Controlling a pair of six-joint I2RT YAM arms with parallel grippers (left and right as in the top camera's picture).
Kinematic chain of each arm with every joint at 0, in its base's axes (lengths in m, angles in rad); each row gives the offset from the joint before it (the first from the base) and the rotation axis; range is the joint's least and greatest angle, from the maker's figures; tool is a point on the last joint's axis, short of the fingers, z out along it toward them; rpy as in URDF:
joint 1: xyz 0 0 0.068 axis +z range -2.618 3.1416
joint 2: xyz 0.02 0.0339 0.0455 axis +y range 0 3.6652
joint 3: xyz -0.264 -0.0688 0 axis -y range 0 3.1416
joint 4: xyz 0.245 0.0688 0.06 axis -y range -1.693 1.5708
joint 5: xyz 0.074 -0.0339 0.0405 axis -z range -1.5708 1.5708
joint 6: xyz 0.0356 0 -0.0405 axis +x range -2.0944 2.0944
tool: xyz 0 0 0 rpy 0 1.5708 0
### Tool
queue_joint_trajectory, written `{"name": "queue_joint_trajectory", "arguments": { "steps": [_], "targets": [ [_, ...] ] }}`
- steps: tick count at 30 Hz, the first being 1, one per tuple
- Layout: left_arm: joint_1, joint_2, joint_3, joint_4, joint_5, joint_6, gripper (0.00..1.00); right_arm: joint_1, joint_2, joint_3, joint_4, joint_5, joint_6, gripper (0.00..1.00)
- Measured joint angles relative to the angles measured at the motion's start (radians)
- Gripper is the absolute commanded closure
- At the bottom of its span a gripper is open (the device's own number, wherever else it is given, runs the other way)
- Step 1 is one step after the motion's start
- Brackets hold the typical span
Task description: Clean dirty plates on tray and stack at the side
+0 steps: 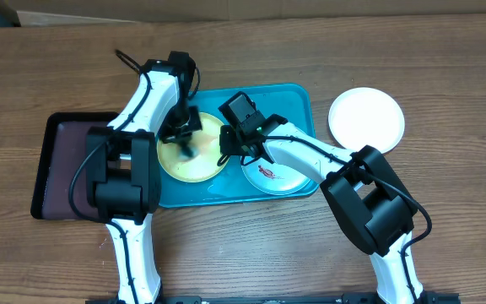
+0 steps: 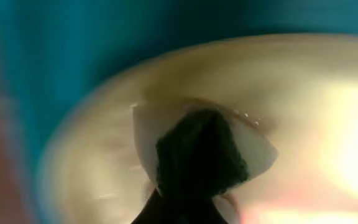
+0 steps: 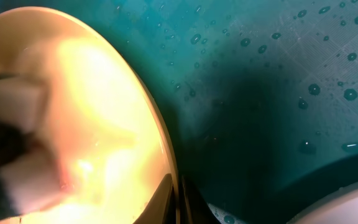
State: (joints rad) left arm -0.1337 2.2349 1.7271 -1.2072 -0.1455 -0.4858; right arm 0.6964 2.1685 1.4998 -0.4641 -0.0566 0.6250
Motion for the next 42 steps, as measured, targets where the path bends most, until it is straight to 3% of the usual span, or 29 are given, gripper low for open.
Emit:
{"name": "queue_joint_trajectory", "arguments": {
  "steps": [3, 12, 20, 25, 32, 42],
  "targets": [
    [0.016, 0.001, -0.008, -0.073, -0.148, -0.073, 0.96, 0.0, 0.0, 0.0, 0.002, -0.005, 0.0, 0.96],
    [0.041, 0.008, 0.048, -0.232, -0.371, -0.251, 0.95, 0.01, 0.0, 0.003, -0.011, -0.02, -0.038, 0.96],
    [0.072, 0.002, 0.326, -0.382, -0.346, -0.31, 0.96, -0.002, 0.0, 0.106, -0.158, 0.022, -0.133, 0.96],
    [0.104, -0.102, 0.357, -0.386, -0.262, -0.317, 0.95, -0.002, -0.02, 0.216, -0.272, 0.085, -0.206, 0.96],
    [0.273, -0.298, 0.383, -0.439, -0.177, -0.292, 0.96, 0.027, -0.066, 0.401, -0.438, 0.343, -0.324, 0.96],
    [0.366, -0.312, 0.372, -0.476, -0.126, -0.289, 0.95, 0.248, -0.089, 0.453, -0.462, 0.942, -0.54, 0.96]
  ]
}}
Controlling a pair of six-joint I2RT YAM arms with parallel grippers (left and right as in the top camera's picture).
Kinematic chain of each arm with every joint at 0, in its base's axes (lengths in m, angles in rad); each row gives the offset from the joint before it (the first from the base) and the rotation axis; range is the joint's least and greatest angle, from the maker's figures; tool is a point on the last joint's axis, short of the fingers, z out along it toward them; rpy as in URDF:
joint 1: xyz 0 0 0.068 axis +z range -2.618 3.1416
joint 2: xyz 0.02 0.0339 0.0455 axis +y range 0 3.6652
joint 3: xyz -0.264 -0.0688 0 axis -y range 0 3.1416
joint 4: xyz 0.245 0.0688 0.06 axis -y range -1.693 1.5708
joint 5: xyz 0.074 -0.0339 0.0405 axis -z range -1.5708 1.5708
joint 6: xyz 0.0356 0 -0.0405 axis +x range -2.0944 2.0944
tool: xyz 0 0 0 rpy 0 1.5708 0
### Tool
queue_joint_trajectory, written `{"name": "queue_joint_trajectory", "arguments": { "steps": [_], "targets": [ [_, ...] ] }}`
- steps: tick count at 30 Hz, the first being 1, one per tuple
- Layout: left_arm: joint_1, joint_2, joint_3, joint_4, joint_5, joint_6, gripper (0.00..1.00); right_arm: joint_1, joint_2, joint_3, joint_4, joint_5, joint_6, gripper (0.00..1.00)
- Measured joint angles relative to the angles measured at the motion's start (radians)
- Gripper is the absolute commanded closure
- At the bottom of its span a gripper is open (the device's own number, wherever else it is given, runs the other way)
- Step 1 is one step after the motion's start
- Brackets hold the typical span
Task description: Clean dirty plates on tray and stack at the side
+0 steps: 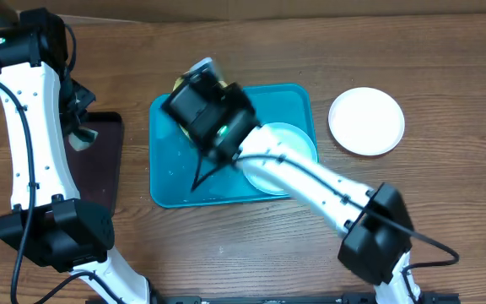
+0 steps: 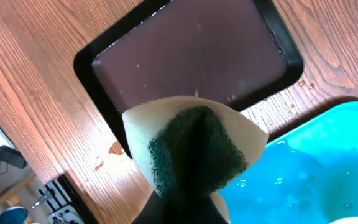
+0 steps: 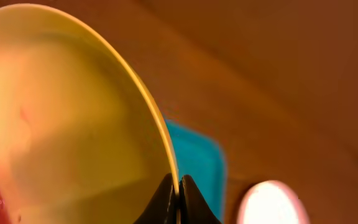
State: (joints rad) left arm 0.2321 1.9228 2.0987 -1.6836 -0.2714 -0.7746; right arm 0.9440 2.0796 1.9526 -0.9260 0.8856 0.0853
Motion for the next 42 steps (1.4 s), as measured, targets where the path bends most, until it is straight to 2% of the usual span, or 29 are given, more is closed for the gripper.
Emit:
{"name": "queue_joint_trajectory", "arguments": {
  "steps": [5, 9, 14, 17, 20, 26, 29, 33, 42],
  "targets": [
    [0.013, 0.0, 0.0, 0.0, 0.006, 0.0, 0.96, 0.107, 0.0, 0.0, 0.117, 0.258, -0.15, 0.96],
    [0.026, 0.0, 0.0, 0.0, 0.008, 0.0, 0.96, 0.151, 0.0, 0.0, 0.19, 0.38, -0.246, 0.96],
    [0.063, 0.0, 0.0, -0.001, 0.027, 0.011, 0.96, 0.149, 0.0, 0.003, 0.142, 0.411, -0.212, 0.96],
    [0.079, 0.0, 0.0, -0.003, 0.037, 0.019, 0.96, 0.124, 0.0, 0.004, 0.023, 0.323, -0.097, 0.96],
    [0.089, 0.0, 0.0, -0.003, 0.045, 0.022, 0.96, 0.069, 0.0, 0.004, -0.058, 0.124, 0.051, 0.96],
    [0.083, 0.0, -0.002, 0.033, 0.131, 0.09, 0.96, -0.143, 0.0, 0.004, -0.045, -0.406, 0.303, 0.96],
    [0.061, 0.0, -0.016, 0.071, 0.196, 0.148, 0.96, -0.234, 0.001, -0.004, -0.01, -0.573, 0.375, 0.96],
    [-0.009, 0.0, -0.09, 0.137, 0.266, 0.202, 0.96, -0.288, 0.003, -0.07, 0.066, -0.675, 0.422, 0.96],
    [-0.226, 0.009, -0.304, 0.359, 0.332, 0.268, 0.96, -0.261, 0.031, -0.327, 0.303, -0.758, 0.46, 0.96]
  ]
}}
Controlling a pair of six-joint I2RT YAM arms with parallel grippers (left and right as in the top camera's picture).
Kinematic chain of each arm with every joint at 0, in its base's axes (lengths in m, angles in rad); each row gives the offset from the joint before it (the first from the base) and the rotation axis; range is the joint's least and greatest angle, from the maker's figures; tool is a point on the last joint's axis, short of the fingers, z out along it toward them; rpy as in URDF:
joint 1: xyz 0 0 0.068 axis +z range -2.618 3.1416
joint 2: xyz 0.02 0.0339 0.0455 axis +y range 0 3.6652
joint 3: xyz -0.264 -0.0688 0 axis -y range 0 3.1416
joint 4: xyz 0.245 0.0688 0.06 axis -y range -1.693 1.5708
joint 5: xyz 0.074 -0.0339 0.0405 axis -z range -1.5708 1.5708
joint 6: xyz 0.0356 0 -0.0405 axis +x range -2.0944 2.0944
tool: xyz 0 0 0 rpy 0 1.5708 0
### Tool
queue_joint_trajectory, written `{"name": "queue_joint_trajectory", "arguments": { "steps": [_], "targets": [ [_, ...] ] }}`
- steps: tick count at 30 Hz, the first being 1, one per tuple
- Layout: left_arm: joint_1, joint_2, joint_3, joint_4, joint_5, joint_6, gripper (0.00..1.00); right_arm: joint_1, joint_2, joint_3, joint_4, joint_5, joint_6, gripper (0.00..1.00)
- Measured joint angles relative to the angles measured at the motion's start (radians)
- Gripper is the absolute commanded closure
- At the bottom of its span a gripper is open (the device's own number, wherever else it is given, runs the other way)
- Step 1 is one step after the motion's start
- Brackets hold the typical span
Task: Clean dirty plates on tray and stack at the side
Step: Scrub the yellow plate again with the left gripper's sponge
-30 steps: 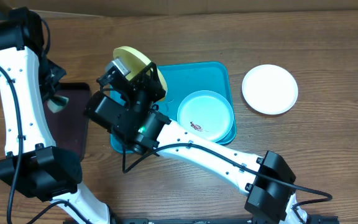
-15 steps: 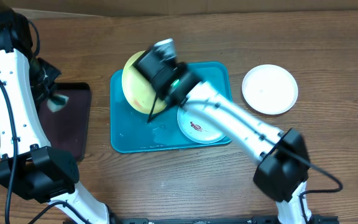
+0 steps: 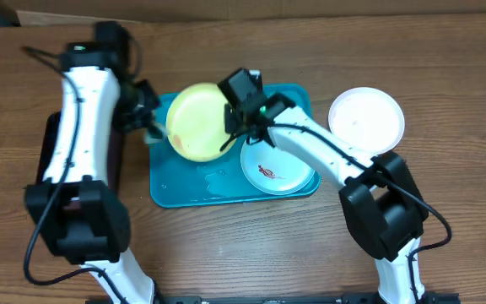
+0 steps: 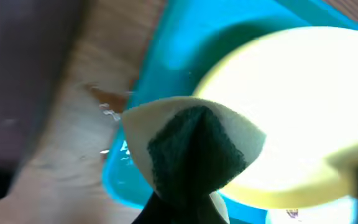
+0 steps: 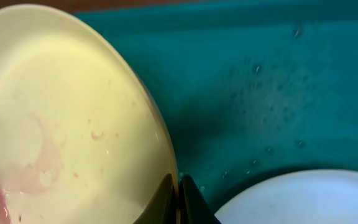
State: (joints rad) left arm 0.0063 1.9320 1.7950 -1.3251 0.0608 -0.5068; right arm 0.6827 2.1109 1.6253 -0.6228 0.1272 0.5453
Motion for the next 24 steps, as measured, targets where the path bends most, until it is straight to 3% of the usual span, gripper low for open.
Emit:
{"name": "queue_joint_trajectory", "arguments": {
  "steps": [8, 24],
  "targets": [
    [-0.089, 0.002, -0.007, 0.045, 0.014, 0.013, 0.96, 0.004, 0.0, -0.121, 0.137, -0.016, 0.061, 0.96],
    [-0.105, 0.233, -0.008, 0.101, 0.156, 0.096, 0.96, 0.003, 0.0, -0.123, 0.137, -0.06, 0.124, 0.96]
  ]
}}
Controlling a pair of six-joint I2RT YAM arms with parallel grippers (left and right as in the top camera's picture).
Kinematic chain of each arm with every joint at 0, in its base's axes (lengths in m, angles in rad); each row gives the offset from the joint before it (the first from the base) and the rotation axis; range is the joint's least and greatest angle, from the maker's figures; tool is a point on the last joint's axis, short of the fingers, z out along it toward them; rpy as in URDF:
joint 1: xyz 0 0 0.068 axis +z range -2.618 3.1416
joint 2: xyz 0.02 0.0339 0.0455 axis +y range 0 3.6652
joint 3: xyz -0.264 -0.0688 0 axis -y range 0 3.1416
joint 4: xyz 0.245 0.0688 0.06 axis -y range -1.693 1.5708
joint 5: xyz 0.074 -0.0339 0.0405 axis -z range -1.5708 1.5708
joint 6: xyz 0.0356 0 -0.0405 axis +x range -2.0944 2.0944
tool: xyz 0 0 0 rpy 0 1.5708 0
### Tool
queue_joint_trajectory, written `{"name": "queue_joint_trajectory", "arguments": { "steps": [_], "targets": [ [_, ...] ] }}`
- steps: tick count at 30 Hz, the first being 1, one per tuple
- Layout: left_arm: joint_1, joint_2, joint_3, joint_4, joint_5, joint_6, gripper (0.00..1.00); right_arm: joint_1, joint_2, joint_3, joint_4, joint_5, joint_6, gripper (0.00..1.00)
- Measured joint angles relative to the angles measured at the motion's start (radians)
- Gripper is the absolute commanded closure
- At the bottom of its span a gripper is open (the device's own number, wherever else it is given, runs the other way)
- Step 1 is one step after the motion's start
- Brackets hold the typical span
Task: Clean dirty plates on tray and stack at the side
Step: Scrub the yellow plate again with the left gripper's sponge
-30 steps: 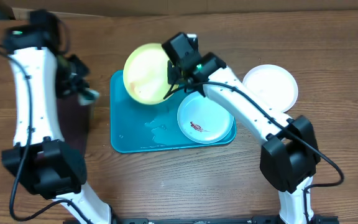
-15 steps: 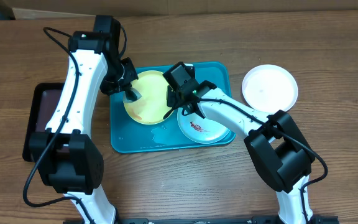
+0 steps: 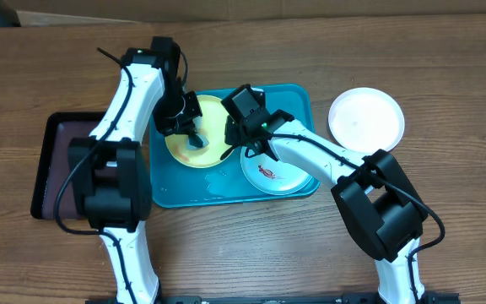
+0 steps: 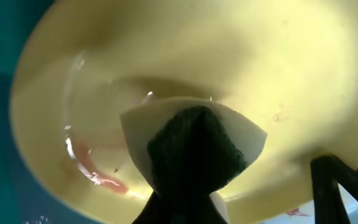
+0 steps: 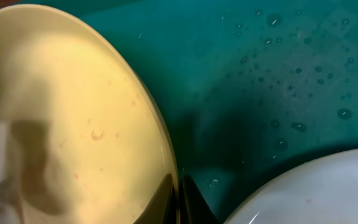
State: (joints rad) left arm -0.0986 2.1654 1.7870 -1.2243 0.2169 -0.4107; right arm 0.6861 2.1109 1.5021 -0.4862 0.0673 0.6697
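The yellow plate [image 3: 212,114] lies tilted over the left half of the blue tray [image 3: 292,98]. My right gripper [image 3: 231,140] is shut on its right rim, the jaws pinching the edge [image 5: 179,186]. My left gripper [image 3: 191,135] is shut on a white sponge with a green scrub face [image 4: 191,146], pressed against the plate's inside. A red smear [image 4: 101,180] shows on the plate to the left of the sponge. A white plate with a red stain [image 3: 274,174] sits in the tray's right half.
A clean white plate [image 3: 366,121] rests on the wooden table to the right of the tray. A dark rectangular tray [image 3: 57,165] lies on the table at the left. Water drops dot the blue tray's floor [image 5: 278,74].
My left gripper was beside the tray's left edge with the sponge off the plate; now the sponge rests on the plate's face. The yellow plate, still in my right gripper, sits lower over the tray.
First the sponge was on the yellow plate while my right gripper held its rim. Then the left gripper held the sponge over the dark tray and the plate was raised high. Later the sponge was by the blue tray's edge, and now it is on the plate again.
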Motion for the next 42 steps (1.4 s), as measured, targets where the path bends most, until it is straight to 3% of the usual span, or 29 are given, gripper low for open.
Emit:
{"name": "queue_joint_trajectory", "arguments": {
  "steps": [12, 30, 34, 42],
  "targets": [
    [-0.005, 0.009, -0.004, 0.031, -0.014, 0.132, 0.95, -0.004, 0.002, 0.0, -0.007, -0.019, 0.011, 0.96],
    [-0.02, 0.0, -0.189, 0.164, -0.047, 0.157, 0.96, -0.004, 0.054, -0.001, 0.022, -0.022, 0.011, 0.96],
    [-0.036, -0.013, -0.207, 0.153, -0.13, 0.137, 0.96, -0.001, 0.055, -0.001, 0.022, -0.023, 0.011, 0.96],
    [-0.052, -0.016, -0.218, 0.068, -0.504, -0.047, 0.96, 0.012, 0.056, -0.001, 0.035, -0.05, 0.011, 0.96]
  ]
}}
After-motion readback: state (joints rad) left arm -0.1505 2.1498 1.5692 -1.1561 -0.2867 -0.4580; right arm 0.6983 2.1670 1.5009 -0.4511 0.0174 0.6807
